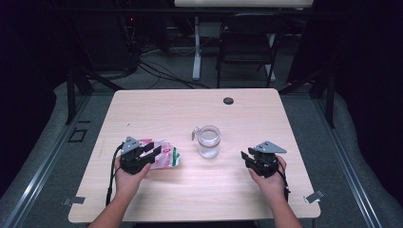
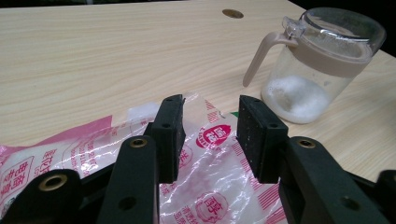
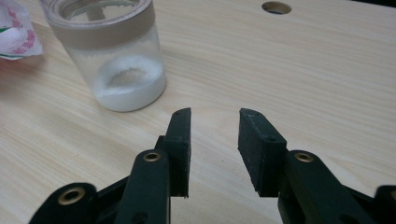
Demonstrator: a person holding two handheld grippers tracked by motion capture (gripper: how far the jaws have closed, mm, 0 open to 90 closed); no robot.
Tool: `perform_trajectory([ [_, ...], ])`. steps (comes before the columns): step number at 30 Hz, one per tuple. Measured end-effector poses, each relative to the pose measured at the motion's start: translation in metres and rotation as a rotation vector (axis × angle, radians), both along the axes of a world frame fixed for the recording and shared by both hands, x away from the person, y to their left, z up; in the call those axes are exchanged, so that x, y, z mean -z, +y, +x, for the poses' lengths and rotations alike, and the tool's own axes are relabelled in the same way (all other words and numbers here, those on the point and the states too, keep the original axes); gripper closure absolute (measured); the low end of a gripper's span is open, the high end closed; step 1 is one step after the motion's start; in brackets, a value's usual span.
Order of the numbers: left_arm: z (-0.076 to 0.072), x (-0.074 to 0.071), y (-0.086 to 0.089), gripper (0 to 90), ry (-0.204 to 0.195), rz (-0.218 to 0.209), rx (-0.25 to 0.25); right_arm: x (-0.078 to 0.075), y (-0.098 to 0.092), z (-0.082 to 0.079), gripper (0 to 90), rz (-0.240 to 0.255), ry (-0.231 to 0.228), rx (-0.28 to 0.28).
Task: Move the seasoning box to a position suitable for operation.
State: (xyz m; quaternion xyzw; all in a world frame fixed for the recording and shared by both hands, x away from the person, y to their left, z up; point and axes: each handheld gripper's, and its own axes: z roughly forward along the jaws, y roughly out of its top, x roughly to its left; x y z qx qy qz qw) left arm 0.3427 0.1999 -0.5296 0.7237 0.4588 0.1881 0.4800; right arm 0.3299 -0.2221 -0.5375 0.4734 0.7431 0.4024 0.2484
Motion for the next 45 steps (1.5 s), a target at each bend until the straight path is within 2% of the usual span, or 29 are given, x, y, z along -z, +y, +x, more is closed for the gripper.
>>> perform_trajectory([
  [1,0.000,-0.001,0.000,61.6,0.008,-0.011,-0.001,0.000,0.001,-0.001,65.7,-0.004,0.007,-0.006],
  [3,0.001,-0.004,-0.001,62.4,-0.003,-0.011,-0.011,-0.001,0.005,-0.002,67.9,-0.006,-0.001,-0.026],
  [4,0.002,-0.007,-0.002,64.2,-0.008,-0.013,-0.023,-0.006,0.008,-0.001,68.3,0.010,-0.012,-0.031],
  [9,0.006,-0.018,-0.010,66.9,-0.013,-0.016,-0.025,-0.019,0.019,0.005,71.5,0.001,-0.030,-0.046],
  [11,0.010,-0.021,-0.017,67.0,-0.005,-0.002,-0.018,-0.022,0.025,0.010,74.0,-0.005,-0.022,-0.055],
  [14,0.019,-0.025,-0.035,64.1,0.022,0.067,-0.021,-0.023,0.036,0.023,79.1,-0.016,0.003,-0.084],
  [15,0.022,-0.026,-0.040,64.2,0.016,0.070,-0.010,-0.024,0.041,0.028,80.1,-0.018,0.000,-0.088],
  [17,0.027,-0.029,-0.050,72.4,0.016,0.064,0.033,-0.026,0.047,0.036,82.2,-0.008,-0.005,-0.095],
  [18,0.029,-0.029,-0.055,79.8,0.018,0.065,0.042,-0.027,0.051,0.043,85.0,0.013,-0.026,-0.088],
  [19,0.030,-0.030,-0.059,79.8,0.022,0.071,0.045,-0.027,0.051,0.043,85.0,0.013,-0.026,-0.088],
  [20,0.030,-0.030,-0.064,84.7,0.025,0.077,0.051,-0.027,0.053,0.048,86.8,0.019,-0.033,-0.089],
  [24,0.028,-0.031,-0.085,89.8,0.042,0.103,0.066,-0.021,0.055,0.057,89.4,0.027,-0.030,-0.099],
  [26,0.026,-0.032,-0.096,90.0,0.051,0.105,0.056,-0.019,0.055,0.063,90.0,0.029,-0.028,-0.115],
  [27,0.025,-0.032,-0.100,90.0,0.056,0.109,0.047,-0.019,0.055,0.067,90.0,0.032,-0.033,-0.125],
  [29,0.025,-0.033,-0.107,90.0,0.070,0.124,0.033,-0.016,0.054,0.073,90.0,0.067,-0.024,-0.134],
  [32,0.028,-0.029,-0.118,90.0,0.093,0.129,0.030,-0.012,0.056,0.081,90.0,0.059,-0.014,-0.138],
  [33,0.029,-0.027,-0.122,90.0,0.101,0.130,0.034,-0.009,0.056,0.087,90.0,0.069,0.004,-0.146],
  [39,0.037,-0.020,-0.137,90.0,0.104,0.221,0.021,-0.008,0.057,0.093,90.0,0.076,0.008,-0.152],
  [40,0.039,-0.019,-0.138,90.0,0.119,0.227,0.020,-0.007,0.058,0.093,90.0,0.082,0.010,-0.151],
  [42,0.041,-0.016,-0.139,90.0,0.128,0.224,0.023,-0.005,0.059,0.094,90.0,0.075,0.023,-0.158],
  [45,0.041,-0.014,-0.140,90.0,0.134,0.243,0.033,-0.005,0.061,0.094,90.0,0.064,0.026,-0.158],
])
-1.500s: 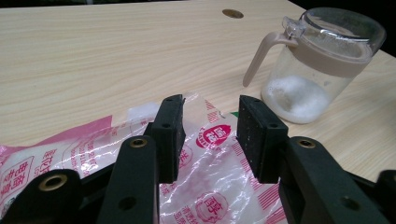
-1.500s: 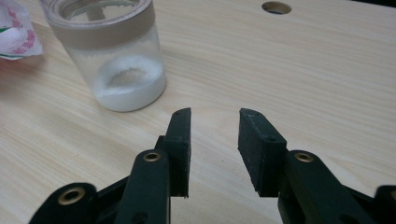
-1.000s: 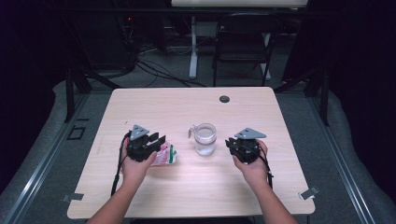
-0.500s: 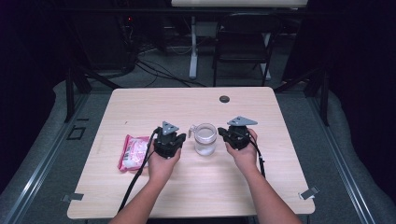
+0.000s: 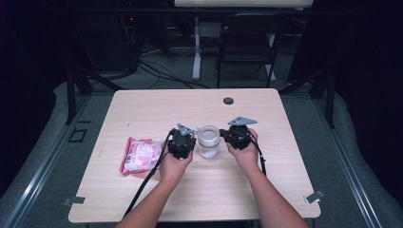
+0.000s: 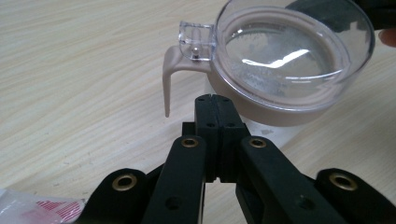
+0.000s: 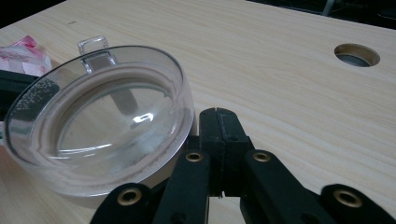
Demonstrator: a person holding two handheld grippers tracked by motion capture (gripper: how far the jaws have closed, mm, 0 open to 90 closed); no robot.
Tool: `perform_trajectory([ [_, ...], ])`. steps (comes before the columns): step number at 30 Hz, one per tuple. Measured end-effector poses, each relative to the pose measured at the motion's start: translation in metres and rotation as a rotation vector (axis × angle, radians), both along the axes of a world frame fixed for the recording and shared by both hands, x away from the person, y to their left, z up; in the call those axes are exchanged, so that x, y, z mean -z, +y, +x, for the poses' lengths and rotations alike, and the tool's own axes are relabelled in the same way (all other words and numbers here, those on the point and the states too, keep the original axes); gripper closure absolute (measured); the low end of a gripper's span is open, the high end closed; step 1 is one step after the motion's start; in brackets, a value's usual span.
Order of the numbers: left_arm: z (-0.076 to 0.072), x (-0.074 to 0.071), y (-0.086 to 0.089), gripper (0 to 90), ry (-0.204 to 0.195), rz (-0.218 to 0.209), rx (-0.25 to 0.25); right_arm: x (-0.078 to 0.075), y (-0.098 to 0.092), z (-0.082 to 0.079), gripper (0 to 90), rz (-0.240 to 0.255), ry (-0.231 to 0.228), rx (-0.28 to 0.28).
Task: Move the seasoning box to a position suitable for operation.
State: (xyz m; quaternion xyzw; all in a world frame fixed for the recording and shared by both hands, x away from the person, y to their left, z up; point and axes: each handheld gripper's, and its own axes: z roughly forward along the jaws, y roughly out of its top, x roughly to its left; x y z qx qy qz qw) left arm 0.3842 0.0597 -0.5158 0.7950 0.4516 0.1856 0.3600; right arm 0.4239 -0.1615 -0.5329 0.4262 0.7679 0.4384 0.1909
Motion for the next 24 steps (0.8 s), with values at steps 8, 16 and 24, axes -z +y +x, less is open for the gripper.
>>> perform_trajectory([
  [8,0.004,0.000,-0.003,90.0,0.031,0.013,0.017,0.000,0.002,-0.002,90.0,-0.007,-0.003,0.008],
  [16,0.005,-0.001,-0.002,90.0,0.041,0.029,0.045,0.001,0.001,-0.011,90.0,-0.008,-0.001,-0.001],
  [24,0.006,0.002,0.003,90.0,0.040,0.034,0.088,-0.005,-0.001,-0.035,90.0,0.013,-0.023,-0.009],
])
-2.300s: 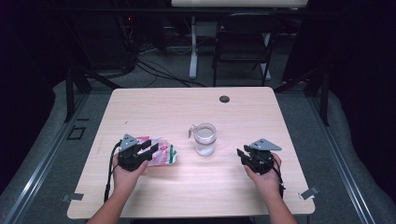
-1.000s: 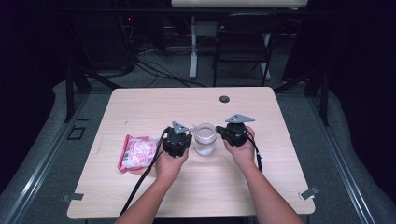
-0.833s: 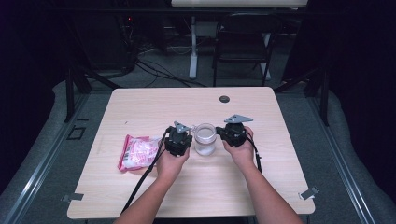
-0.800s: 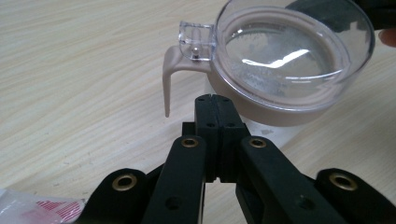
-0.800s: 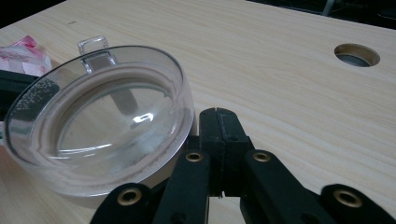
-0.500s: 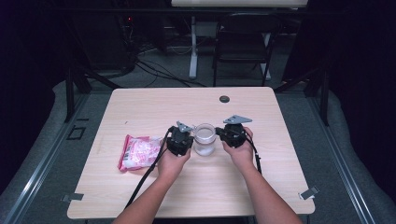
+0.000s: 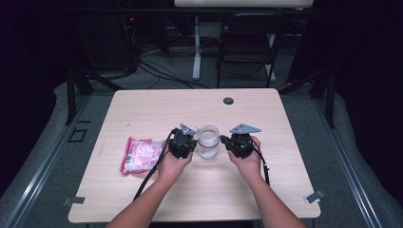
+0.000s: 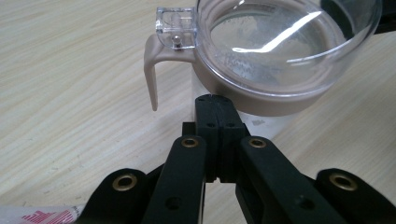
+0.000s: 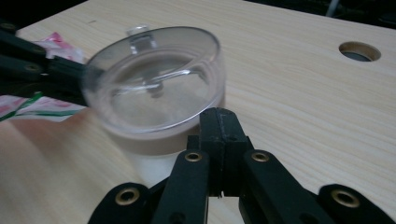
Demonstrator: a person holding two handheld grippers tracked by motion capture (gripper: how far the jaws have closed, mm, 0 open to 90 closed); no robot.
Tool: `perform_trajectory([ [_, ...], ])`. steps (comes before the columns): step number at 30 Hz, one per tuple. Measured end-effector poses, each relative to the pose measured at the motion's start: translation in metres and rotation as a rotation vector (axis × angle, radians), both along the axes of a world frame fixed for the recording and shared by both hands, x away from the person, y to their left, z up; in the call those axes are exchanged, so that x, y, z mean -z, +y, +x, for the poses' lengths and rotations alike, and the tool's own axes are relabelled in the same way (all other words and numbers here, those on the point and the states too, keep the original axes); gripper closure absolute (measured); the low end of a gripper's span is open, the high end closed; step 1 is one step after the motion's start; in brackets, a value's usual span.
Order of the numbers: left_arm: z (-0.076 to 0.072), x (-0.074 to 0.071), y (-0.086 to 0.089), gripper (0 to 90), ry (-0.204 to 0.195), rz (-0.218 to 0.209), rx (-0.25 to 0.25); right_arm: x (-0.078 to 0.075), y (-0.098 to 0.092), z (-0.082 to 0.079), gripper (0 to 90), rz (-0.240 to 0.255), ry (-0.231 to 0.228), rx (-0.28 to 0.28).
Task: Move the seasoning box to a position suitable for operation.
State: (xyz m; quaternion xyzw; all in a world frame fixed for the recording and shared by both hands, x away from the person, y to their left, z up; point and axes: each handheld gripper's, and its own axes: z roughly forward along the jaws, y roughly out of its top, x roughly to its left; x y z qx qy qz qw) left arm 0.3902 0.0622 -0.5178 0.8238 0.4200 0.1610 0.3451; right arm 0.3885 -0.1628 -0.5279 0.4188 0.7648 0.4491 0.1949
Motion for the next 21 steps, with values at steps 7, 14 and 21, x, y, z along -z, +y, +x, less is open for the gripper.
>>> perform_trajectory([
  [7,0.004,-0.001,0.001,90.0,-0.004,-0.006,-0.029,0.001,0.001,-0.005,90.0,-0.042,-0.003,-0.005],
  [14,0.012,-0.003,-0.001,90.0,-0.020,0.002,-0.042,0.009,-0.003,0.010,90.0,-0.028,0.009,0.010],
  [21,0.024,-0.004,-0.003,90.0,-0.012,0.013,-0.036,0.011,-0.001,0.019,90.0,-0.021,0.012,-0.017],
])
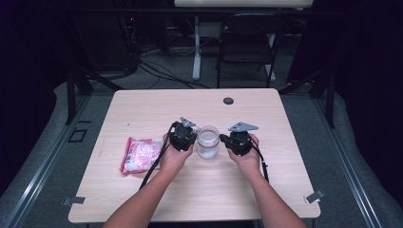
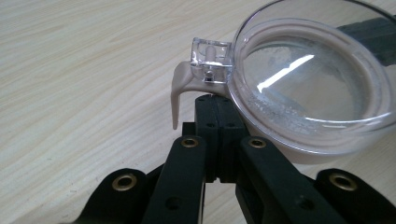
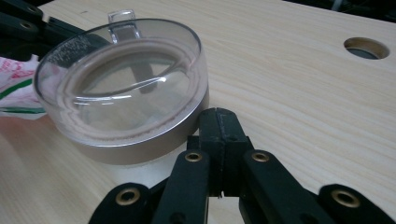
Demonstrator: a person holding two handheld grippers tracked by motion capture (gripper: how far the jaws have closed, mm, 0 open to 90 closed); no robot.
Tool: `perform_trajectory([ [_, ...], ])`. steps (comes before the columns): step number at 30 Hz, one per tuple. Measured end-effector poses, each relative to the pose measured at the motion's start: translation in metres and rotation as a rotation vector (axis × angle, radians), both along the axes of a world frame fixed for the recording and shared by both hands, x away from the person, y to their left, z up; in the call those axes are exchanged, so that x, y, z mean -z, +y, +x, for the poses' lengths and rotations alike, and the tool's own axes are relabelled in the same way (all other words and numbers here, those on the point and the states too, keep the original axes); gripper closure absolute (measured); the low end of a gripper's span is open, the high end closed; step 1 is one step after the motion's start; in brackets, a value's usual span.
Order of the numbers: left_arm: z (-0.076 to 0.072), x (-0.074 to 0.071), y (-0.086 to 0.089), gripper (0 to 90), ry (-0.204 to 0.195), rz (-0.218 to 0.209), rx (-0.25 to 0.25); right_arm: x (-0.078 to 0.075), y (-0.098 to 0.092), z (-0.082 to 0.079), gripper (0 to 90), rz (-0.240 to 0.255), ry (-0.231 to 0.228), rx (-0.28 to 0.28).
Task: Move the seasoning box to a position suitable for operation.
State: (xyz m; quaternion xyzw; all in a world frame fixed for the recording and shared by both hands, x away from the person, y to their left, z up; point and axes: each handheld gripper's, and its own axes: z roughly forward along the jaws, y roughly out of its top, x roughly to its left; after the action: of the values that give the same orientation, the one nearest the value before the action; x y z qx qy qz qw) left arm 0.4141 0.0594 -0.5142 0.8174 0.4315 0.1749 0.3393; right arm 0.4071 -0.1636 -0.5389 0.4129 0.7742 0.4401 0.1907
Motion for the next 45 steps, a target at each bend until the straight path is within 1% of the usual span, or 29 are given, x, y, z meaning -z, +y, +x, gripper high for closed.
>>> perform_trajectory([
  [2,0.001,0.002,0.000,90.0,0.000,-0.001,0.003,-0.001,-0.001,0.001,90.0,0.012,0.006,-0.017],
  [3,0.002,0.002,0.001,90.0,0.003,-0.004,0.006,-0.001,-0.001,0.000,90.0,0.010,0.009,-0.024],
  [5,0.003,0.002,0.003,90.0,0.009,-0.003,0.023,-0.002,0.001,-0.002,90.0,-0.002,0.002,-0.024],
  [8,0.003,0.001,0.007,90.0,0.015,0.010,0.049,-0.002,0.002,-0.007,90.0,-0.014,-0.001,-0.040],
  [10,0.002,0.001,0.009,90.0,0.017,0.010,0.062,-0.003,0.003,-0.012,90.0,-0.031,-0.006,-0.054],
  [15,-0.002,0.000,0.011,90.0,0.025,0.016,0.111,-0.004,0.004,-0.028,90.0,-0.048,-0.013,-0.064],
  [16,-0.003,0.000,0.010,90.0,0.023,0.013,0.122,-0.004,0.004,-0.032,90.0,-0.044,-0.015,-0.061],
  [17,-0.004,0.000,0.009,90.0,0.028,0.008,0.136,-0.004,0.003,-0.038,90.0,-0.055,-0.011,-0.063],
  [19,-0.005,0.001,0.008,90.0,0.027,0.002,0.150,-0.004,0.002,-0.047,90.0,-0.050,-0.006,-0.050],
  [22,-0.005,0.001,0.006,90.0,0.049,-0.016,0.202,-0.005,0.001,-0.059,90.0,-0.062,-0.003,-0.038],
  [24,-0.005,0.001,0.005,90.0,0.060,-0.025,0.222,-0.006,-0.001,-0.065,90.0,-0.067,-0.005,-0.038],
  [25,-0.005,0.000,0.004,90.0,0.065,-0.024,0.230,-0.005,-0.003,-0.067,90.0,-0.060,-0.001,-0.044],
  [27,-0.007,0.000,0.001,90.0,0.051,-0.014,0.241,-0.005,-0.005,-0.069,90.0,-0.057,0.010,-0.043],
  [29,-0.009,0.000,-0.002,90.0,0.037,-0.004,0.246,-0.003,-0.008,-0.068,90.0,-0.065,0.015,-0.009],
  [31,-0.008,0.001,-0.003,90.0,0.046,-0.014,0.254,-0.002,-0.009,-0.066,90.0,-0.067,0.015,0.010],
  [34,-0.007,0.000,-0.005,90.0,0.048,-0.016,0.250,-0.001,-0.010,-0.059,89.6,-0.065,0.004,0.025],
  [35,-0.006,0.000,-0.005,90.0,0.052,-0.012,0.255,0.000,-0.009,-0.057,89.6,-0.064,0.006,0.022],
  [36,-0.006,0.000,-0.004,90.0,0.055,-0.012,0.257,0.000,-0.008,-0.056,90.0,-0.063,0.012,0.004],
  [37,-0.005,0.000,-0.004,90.0,0.054,-0.018,0.255,0.000,-0.007,-0.057,90.0,-0.069,0.008,0.010],
  [38,-0.004,0.000,-0.004,90.0,0.060,-0.021,0.254,0.000,-0.005,-0.058,90.0,-0.089,-0.002,0.008],
  [39,-0.003,0.000,-0.004,90.0,0.066,-0.036,0.250,-0.001,-0.005,-0.059,90.0,-0.099,0.002,-0.001],
  [40,-0.002,0.000,-0.004,90.0,0.068,-0.040,0.245,-0.001,-0.005,-0.060,90.0,-0.086,0.006,-0.011],
  [41,-0.001,0.000,-0.004,90.0,0.076,-0.036,0.246,-0.001,-0.005,-0.060,90.0,-0.080,0.008,-0.016],
  [43,0.000,-0.001,-0.005,90.0,0.073,-0.027,0.255,-0.002,-0.003,-0.064,90.0,-0.093,-0.001,-0.023],
  [44,0.000,-0.001,-0.006,90.0,0.073,-0.028,0.257,-0.003,-0.002,-0.065,90.0,-0.100,-0.003,-0.031],
  [45,0.000,0.000,-0.006,90.0,0.075,-0.033,0.262,-0.003,-0.002,-0.067,90.0,-0.097,-0.004,-0.034],
])
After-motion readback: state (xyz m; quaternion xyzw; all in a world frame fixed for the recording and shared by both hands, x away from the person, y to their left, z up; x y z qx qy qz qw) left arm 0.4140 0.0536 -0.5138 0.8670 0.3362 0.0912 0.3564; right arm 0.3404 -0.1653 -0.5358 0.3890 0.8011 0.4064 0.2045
